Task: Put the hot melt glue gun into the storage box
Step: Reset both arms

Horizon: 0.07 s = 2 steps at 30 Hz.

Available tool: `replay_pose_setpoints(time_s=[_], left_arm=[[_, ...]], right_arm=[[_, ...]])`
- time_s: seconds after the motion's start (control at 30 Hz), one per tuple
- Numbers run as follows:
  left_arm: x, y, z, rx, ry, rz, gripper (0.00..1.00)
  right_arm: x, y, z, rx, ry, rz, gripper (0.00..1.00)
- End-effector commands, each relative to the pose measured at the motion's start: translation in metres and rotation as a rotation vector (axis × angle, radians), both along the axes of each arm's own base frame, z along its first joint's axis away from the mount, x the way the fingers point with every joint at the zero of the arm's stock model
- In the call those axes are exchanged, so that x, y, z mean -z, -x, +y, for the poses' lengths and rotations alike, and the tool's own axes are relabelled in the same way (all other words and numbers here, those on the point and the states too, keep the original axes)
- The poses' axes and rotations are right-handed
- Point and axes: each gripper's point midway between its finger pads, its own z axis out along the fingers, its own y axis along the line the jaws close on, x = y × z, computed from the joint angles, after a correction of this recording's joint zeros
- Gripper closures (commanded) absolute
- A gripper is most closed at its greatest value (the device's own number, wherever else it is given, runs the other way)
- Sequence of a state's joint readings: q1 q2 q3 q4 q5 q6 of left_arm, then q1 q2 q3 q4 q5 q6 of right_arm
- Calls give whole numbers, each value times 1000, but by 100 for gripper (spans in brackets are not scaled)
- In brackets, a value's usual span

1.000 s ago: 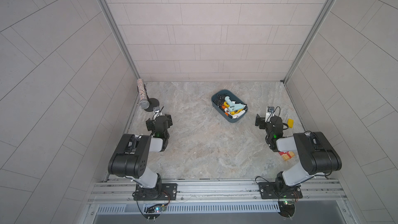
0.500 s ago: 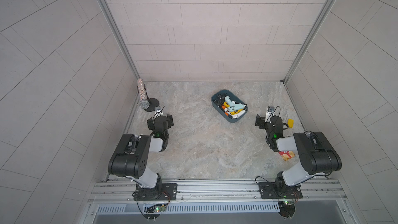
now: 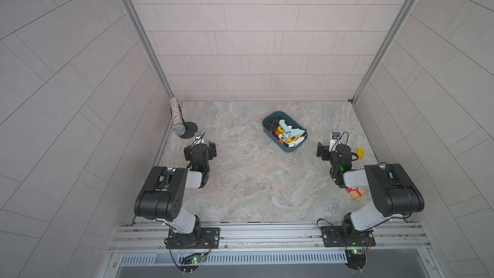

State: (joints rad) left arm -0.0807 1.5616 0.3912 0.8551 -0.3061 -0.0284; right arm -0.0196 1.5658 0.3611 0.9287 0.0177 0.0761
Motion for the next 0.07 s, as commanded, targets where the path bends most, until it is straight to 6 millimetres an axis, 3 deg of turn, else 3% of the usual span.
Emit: replay_pose_setpoints(time_s=[0.0, 0.03], left_arm=[[-6, -5, 0, 3, -4, -18, 0], [-7, -5, 0, 4, -3, -19, 0]], right_arm=[[-6, -4, -1, -6, -24, -17, 0], [-6, -4, -1, -6, -24, -19, 0]])
